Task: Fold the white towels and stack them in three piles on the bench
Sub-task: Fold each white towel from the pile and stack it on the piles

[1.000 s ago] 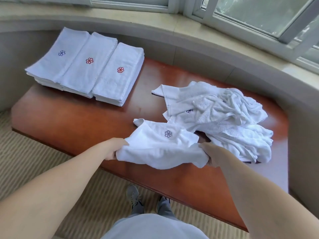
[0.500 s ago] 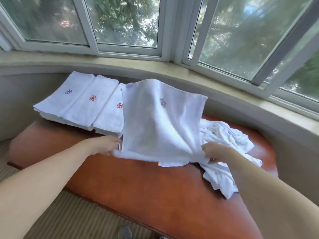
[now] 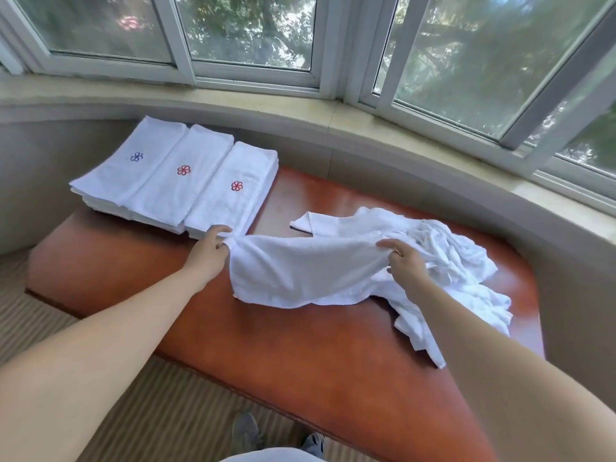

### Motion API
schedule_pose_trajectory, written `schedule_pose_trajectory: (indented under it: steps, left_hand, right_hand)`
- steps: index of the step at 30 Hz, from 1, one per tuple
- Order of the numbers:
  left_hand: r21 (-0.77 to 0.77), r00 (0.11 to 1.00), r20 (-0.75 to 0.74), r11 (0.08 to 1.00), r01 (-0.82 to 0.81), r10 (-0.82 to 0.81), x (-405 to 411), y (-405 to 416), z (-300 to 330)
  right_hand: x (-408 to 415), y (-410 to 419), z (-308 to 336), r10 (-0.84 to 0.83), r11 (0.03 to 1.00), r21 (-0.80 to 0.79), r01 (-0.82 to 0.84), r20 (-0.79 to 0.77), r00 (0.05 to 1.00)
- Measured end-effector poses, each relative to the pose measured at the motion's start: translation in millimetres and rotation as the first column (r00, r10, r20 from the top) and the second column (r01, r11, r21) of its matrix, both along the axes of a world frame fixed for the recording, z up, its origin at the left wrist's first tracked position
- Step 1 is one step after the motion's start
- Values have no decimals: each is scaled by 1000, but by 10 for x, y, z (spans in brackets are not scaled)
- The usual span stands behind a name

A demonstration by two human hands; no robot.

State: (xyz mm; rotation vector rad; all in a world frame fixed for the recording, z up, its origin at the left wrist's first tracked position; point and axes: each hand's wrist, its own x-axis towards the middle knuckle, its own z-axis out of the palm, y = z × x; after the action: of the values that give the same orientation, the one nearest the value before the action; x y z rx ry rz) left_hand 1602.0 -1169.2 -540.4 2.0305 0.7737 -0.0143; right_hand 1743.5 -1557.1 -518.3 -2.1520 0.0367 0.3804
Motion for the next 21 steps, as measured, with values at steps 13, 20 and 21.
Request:
schedule_pose_trajectory:
  steps: [13, 20, 21]
  left_hand:
    - [-431, 940, 219, 890, -148, 262, 72, 99, 326]
    - [-608, 904, 250, 783, -131, 346, 126, 123, 570]
    - [-621, 903, 252, 774, -125, 348, 126, 116, 599]
  right_hand:
    - [134, -33, 284, -86, 978, 201, 60, 124, 989]
    - [135, 24, 531, -200, 886, 439, 151, 68, 977]
    - [132, 21, 547, -197, 884, 445, 147, 67, 978]
